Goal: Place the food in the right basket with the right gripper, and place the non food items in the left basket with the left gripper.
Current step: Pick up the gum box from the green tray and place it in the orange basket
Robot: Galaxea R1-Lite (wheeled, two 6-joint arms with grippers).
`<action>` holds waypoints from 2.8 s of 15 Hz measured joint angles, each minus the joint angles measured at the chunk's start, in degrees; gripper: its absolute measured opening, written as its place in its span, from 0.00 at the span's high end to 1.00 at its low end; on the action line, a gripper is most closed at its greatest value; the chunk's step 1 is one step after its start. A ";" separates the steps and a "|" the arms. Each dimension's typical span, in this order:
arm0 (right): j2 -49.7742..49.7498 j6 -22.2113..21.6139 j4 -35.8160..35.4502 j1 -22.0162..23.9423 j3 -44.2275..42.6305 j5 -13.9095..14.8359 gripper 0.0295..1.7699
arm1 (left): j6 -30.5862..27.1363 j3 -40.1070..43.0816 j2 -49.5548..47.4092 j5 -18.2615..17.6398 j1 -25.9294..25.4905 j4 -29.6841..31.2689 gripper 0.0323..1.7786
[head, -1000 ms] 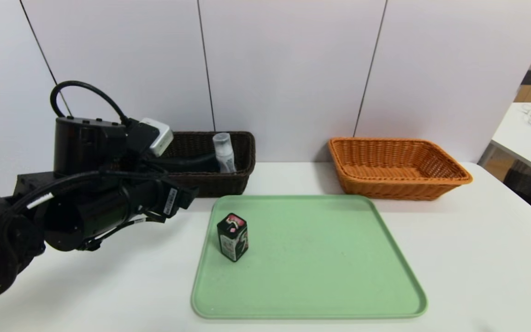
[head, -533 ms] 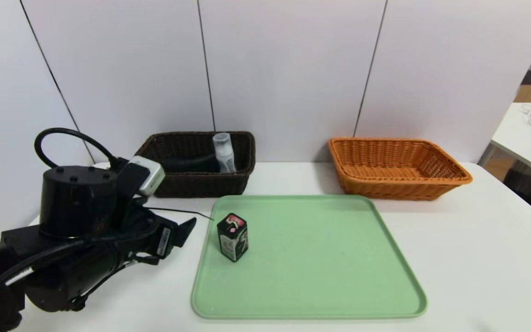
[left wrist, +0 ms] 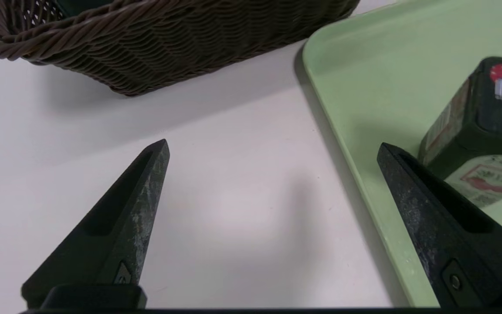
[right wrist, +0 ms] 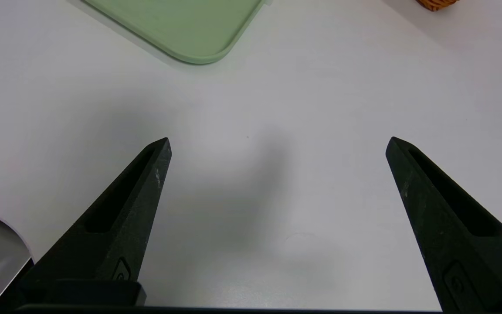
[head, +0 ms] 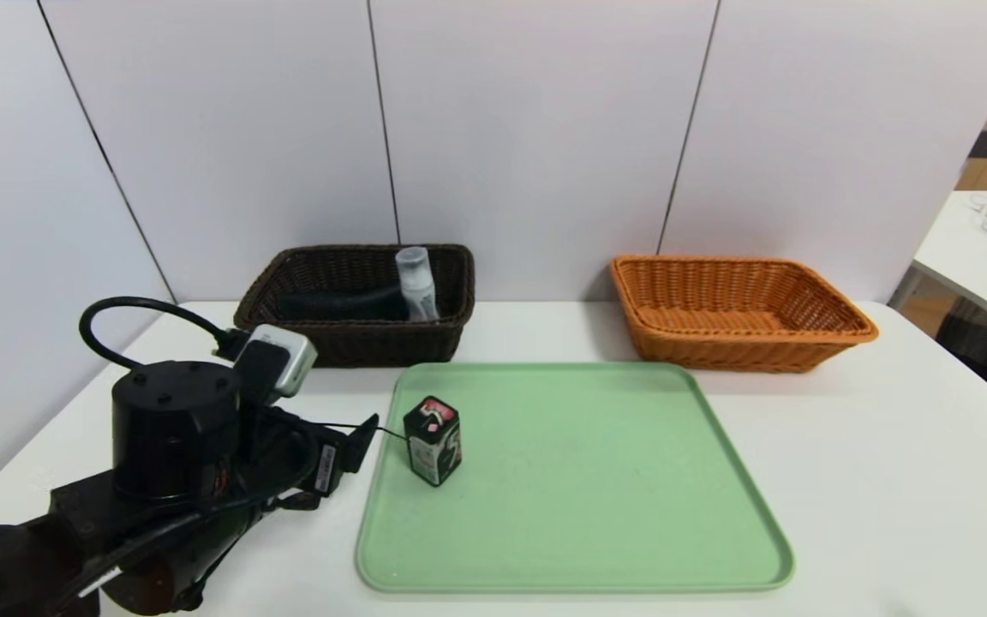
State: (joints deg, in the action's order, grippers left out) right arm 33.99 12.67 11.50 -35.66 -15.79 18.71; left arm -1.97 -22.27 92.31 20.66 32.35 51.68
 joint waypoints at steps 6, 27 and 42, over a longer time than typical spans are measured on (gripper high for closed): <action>0.16 -0.07 -0.01 -0.01 -0.04 0.00 0.04 | 0.07 3.80 8.48 1.85 1.07 15.10 0.05; 0.55 0.04 -0.04 0.18 -0.02 -0.02 0.04 | -0.55 -2.86 23.89 11.39 12.19 29.39 0.05; 1.87 1.11 -2.51 0.66 0.00 -0.83 0.04 | -4.96 -14.43 29.82 13.74 23.63 27.84 0.05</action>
State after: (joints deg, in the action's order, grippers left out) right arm 35.85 13.78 8.98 -35.00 -15.79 17.88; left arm -6.94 -36.71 122.13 34.40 55.98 79.52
